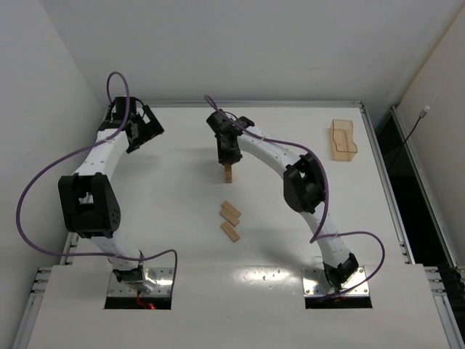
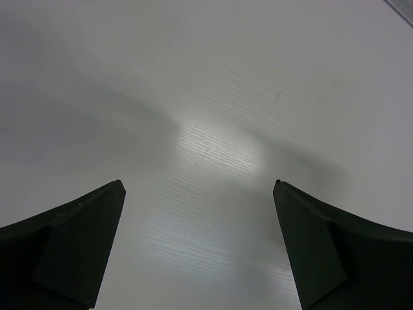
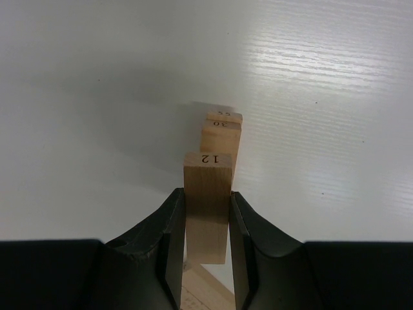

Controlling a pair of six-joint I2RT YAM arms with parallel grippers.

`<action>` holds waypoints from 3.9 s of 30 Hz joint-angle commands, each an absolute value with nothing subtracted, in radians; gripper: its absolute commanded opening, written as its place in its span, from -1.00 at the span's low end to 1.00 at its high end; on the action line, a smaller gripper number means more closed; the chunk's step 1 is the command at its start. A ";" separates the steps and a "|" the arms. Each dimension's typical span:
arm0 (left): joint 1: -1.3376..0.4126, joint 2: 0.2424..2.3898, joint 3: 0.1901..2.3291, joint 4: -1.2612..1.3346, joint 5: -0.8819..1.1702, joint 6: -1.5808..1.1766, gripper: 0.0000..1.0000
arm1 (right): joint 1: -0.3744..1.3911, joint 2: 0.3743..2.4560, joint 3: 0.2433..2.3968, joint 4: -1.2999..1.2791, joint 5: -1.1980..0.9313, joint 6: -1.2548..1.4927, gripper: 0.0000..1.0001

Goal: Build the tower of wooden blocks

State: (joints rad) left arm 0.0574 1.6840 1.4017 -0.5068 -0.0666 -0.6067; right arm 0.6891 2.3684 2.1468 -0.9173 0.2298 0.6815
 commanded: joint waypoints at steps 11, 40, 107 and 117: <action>0.049 1.704 1.416 -0.471 -0.037 -0.600 0.99 | 0.666 2.401 2.161 -0.873 0.221 0.698 -1.00; 0.049 1.723 1.425 -0.471 -0.017 -0.600 0.99 | 0.657 2.418 2.143 -0.845 0.152 0.657 0.37; -1.043 1.526 0.960 -0.577 0.299 0.724 0.46 | 0.120 1.227 0.968 -0.661 0.252 -0.092 0.71; -1.005 1.558 0.948 -0.597 0.320 0.986 0.38 | 0.081 1.247 0.997 -0.690 0.230 -0.101 0.69</action>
State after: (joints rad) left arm -1.0256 1.5623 0.9527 -0.5961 0.2653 0.8593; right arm 0.0925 1.2415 0.9482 -0.6899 0.2459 -0.0910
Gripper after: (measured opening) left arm 0.701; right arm 0.848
